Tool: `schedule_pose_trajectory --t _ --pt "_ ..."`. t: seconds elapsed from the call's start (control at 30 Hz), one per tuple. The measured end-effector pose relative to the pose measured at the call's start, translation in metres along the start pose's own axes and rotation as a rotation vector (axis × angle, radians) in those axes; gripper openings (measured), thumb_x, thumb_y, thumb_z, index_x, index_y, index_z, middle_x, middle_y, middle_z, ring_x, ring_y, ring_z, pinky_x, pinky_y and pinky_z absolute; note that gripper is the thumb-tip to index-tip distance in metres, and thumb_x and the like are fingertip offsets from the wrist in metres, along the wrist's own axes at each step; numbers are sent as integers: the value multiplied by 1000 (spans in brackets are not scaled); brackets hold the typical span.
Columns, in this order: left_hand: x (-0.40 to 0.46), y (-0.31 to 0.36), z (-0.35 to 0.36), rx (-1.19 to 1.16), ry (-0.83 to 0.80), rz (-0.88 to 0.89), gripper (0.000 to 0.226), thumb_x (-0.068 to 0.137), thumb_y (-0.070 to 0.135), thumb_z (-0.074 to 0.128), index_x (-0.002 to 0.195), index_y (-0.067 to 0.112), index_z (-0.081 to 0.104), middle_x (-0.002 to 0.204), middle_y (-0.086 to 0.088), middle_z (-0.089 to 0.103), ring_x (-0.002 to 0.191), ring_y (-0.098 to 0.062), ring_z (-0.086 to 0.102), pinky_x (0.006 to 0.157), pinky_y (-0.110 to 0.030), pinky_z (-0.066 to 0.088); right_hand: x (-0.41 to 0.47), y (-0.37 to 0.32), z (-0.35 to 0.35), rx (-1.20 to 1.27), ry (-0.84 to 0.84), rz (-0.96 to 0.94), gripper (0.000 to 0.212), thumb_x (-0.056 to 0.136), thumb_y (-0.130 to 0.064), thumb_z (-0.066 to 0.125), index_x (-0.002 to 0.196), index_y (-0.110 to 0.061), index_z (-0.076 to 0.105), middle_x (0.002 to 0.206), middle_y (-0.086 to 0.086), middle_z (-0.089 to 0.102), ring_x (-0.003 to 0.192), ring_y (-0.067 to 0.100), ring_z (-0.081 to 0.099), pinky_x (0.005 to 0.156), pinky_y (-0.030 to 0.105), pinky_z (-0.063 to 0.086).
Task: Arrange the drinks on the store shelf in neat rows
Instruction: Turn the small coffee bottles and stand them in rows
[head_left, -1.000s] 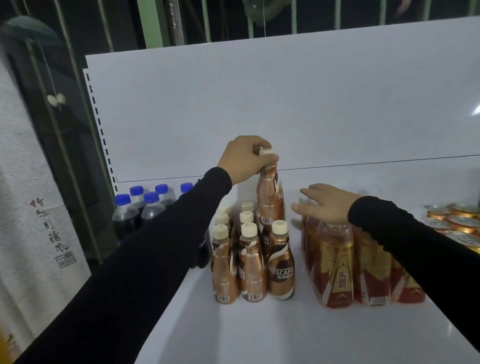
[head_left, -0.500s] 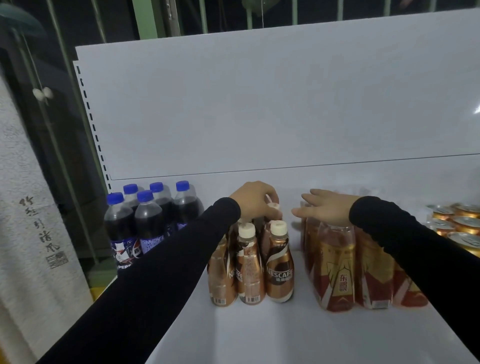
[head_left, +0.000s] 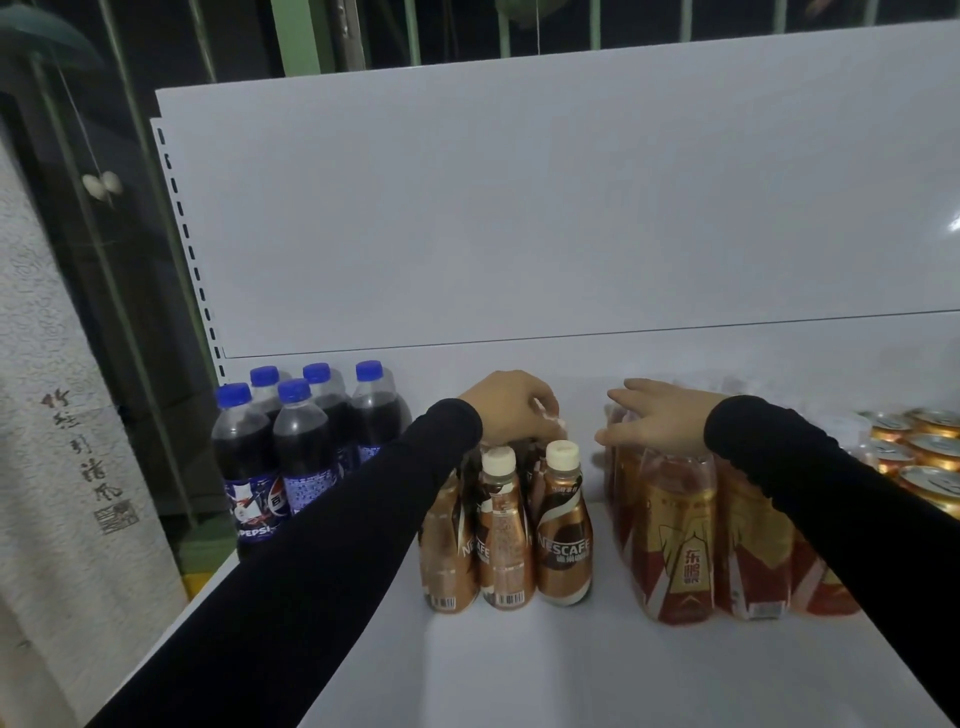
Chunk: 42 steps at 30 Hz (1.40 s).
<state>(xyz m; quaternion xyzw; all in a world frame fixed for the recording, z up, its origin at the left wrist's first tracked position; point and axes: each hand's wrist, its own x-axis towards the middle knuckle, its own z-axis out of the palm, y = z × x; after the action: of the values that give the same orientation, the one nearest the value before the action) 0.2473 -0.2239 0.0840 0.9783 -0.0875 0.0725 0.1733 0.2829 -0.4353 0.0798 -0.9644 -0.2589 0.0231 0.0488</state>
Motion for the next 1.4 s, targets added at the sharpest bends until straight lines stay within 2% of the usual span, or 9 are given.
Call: schedule_pose_trajectory --t 0.23,0.4,0.6,0.7,0.83,1.03,1.23,1.33,1.4 --pt "-15 -35 -32 16 283 -172 21 95 29 63 109 16 70 105 4 67 93 -11 57 77 -22 39 0 -1 -1 1 -2 -5 79 95 -63 39 157 -20 16 165 4 5 151 22 8 119 40 14" --pt "-15 -55 -22 121 171 -401 25 93 36 65 99 12 66 98 -4 67 85 -17 59 62 -23 40 2 0 1 11 1 5 80 93 -65 40 156 -20 18 165 3 6 151 22 11 119 41 17" --pt "-10 -57 -11 156 127 -478 28 92 20 63 115 6 68 118 -11 68 107 -27 63 90 -33 53 -1 -2 -1 18 0 8 80 95 -63 39 157 -19 14 165 3 4 151 21 9 119 39 15" --pt "-11 -54 -17 151 141 -498 27 92 18 63 115 5 68 115 -12 69 104 -27 65 92 -36 56 -3 -4 -2 -13 -4 -1 75 97 -60 37 156 -19 16 165 5 6 151 21 9 118 38 15" --pt "-16 -52 -38 74 301 -455 26 93 20 59 113 7 69 111 -9 70 95 -22 63 77 -28 48 -7 -4 -3 63 43 5 78 95 -65 35 156 -18 20 164 5 14 149 22 18 118 37 18" --pt "-37 -43 -79 -192 599 -378 32 91 20 61 121 11 66 125 -9 65 110 -30 64 99 -39 51 -12 -1 -7 191 157 22 82 88 -74 33 151 -21 34 158 1 34 143 21 31 115 37 23" --pt "-63 -29 -104 -424 833 -263 27 87 25 63 111 17 69 104 -1 69 102 -25 66 95 -42 54 -20 -24 -13 206 441 -81 65 94 -61 43 143 -18 47 146 3 50 132 19 45 107 31 33" --pt "-70 -39 -107 -568 880 -217 33 73 38 61 95 16 70 92 -10 70 91 -30 67 92 -51 57 -24 -47 -11 270 545 -165 61 94 -59 46 140 -19 51 137 0 56 121 15 52 96 25 35" --pt "-81 -33 -108 -693 894 -191 24 74 35 63 88 17 70 83 -7 68 81 -23 65 91 -52 58 -26 -63 -9 343 587 -212 63 91 -61 49 140 -21 50 134 -1 58 117 13 54 95 24 38"
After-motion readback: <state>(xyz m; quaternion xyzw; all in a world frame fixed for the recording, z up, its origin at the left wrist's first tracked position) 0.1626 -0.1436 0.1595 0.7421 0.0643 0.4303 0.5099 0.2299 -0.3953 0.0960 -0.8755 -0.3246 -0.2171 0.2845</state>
